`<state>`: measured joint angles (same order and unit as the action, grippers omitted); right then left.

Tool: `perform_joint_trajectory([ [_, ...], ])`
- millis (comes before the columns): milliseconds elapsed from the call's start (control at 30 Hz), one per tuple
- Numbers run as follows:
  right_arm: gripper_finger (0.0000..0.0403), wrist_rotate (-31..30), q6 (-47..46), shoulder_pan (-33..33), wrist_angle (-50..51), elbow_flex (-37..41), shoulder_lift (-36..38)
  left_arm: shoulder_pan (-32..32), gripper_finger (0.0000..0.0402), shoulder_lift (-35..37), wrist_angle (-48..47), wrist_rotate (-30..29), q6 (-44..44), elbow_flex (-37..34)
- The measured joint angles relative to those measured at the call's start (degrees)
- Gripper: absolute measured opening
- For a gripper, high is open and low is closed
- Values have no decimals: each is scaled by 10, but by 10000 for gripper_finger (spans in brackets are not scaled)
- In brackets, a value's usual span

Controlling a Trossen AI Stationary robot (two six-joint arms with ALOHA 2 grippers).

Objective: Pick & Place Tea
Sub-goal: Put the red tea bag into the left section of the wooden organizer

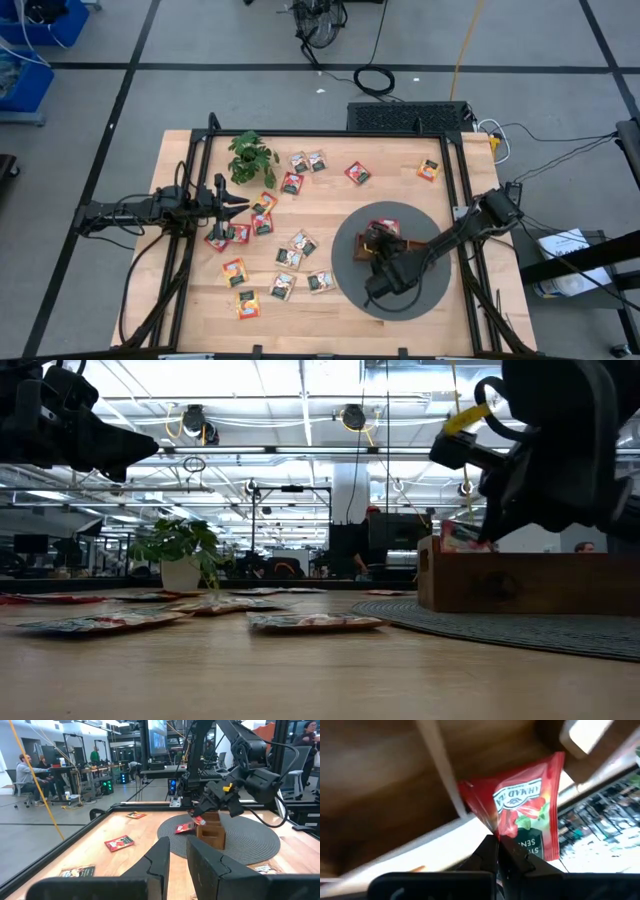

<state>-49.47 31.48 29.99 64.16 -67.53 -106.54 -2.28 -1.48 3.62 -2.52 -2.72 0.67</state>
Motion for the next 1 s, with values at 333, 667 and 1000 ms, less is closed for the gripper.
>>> perform_joint_trajectory([
  [333, 0, -6, 7, 1, -26, 0, 0, 0, 72, 0, 0, 0, 0, 0],
  [667, 21, 5, -3, 2, -61, 0, 0, 0, 72, 0, 0, 0, 0, 0],
  [1000, 109, -1, -51, 1, -61, 0, 0, 0, 72, 0, 0, 0, 0, 0],
])
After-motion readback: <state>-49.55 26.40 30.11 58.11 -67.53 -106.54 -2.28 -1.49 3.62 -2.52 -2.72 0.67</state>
